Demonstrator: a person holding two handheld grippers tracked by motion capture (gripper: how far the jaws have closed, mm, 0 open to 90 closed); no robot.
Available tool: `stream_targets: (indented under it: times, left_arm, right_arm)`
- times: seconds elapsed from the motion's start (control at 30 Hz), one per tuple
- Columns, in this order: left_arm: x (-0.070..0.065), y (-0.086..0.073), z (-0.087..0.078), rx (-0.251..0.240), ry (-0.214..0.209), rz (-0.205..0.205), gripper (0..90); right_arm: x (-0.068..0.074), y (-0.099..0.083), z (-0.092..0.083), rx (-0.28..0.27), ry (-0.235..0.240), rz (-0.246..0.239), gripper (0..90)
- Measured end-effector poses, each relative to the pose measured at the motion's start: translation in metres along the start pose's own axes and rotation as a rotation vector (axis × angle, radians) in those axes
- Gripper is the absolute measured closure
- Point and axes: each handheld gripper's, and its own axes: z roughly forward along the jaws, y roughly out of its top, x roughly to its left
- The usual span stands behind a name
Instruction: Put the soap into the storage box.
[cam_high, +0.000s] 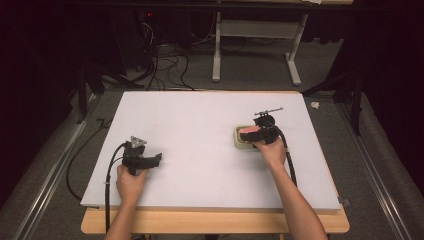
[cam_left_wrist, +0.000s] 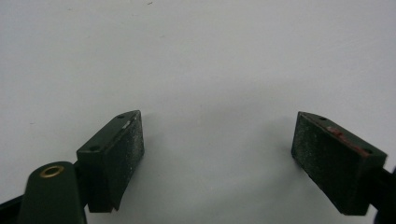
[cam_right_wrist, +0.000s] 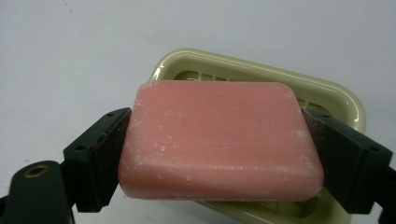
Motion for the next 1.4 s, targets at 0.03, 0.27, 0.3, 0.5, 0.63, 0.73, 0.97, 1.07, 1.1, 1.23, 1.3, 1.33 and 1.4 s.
stream_targets:
  times: [0.03,0.27,0.3,0.5,0.63,0.73,0.97,1.07,1.1,1.23,1.3,1.33,1.4]
  left_arm:
    - [0.0000,0.0000,0.0000,0.000,0.000,0.000,17.4]
    - [0.0000,0.0000,0.0000,0.000,0.000,0.000,17.4]
    - [0.0000,0.0000,0.0000,0.000,0.000,0.000,17.4]
    - [0.0000,0.0000,0.0000,0.000,0.000,0.000,17.4]
    - [0.0000,0.0000,0.0000,0.000,0.000,0.000,17.4]
    - [0.0000,0.0000,0.0000,0.000,0.000,0.000,17.4]
    - [0.0000,0.0000,0.0000,0.000,0.000,0.000,17.4]
    - [0.0000,0.0000,0.0000,0.000,0.000,0.000,17.4]
    - [0.0000,0.0000,0.0000,0.000,0.000,0.000,17.4]
    - [0.0000,0.0000,0.0000,0.000,0.000,0.000,17.4]
    - [0.0000,0.0000,0.0000,0.000,0.000,0.000,17.4]
    - [0.0000,0.0000,0.0000,0.000,0.000,0.000,17.4]
    - [0.0000,0.0000,0.0000,0.000,0.000,0.000,17.4]
  right_arm:
    - [0.0001,0.0000,0.0003,0.002,-0.001,0.000,13.5]
    - [0.0010,0.0003,0.0014,0.000,-0.006,-0.001,13.4]
    - [0.0012,0.0005,0.0012,0.001,-0.006,0.001,13.4]
    - [0.0021,0.0010,0.0009,0.001,-0.015,-0.004,13.4]
    - [0.0028,0.0009,0.0012,0.002,-0.021,-0.008,13.4]
    - [0.0034,0.0008,0.0017,0.008,-0.026,-0.009,13.3]
    - [0.0031,0.0002,-0.0008,-0.013,-0.037,-0.008,13.5]
    - [0.0021,-0.0002,-0.0018,-0.022,-0.033,-0.009,13.4]
    - [0.0019,-0.0004,-0.0022,-0.027,-0.034,-0.005,13.3]
    - [0.0015,-0.0007,-0.0033,-0.033,-0.037,-0.006,12.6]
    - [0.0011,-0.0011,-0.0040,-0.036,-0.032,-0.006,12.6]
    - [0.0009,-0.0014,-0.0045,-0.044,-0.034,-0.008,12.7]
    - [0.0002,-0.0019,-0.0062,-0.052,-0.031,-0.007,12.7]
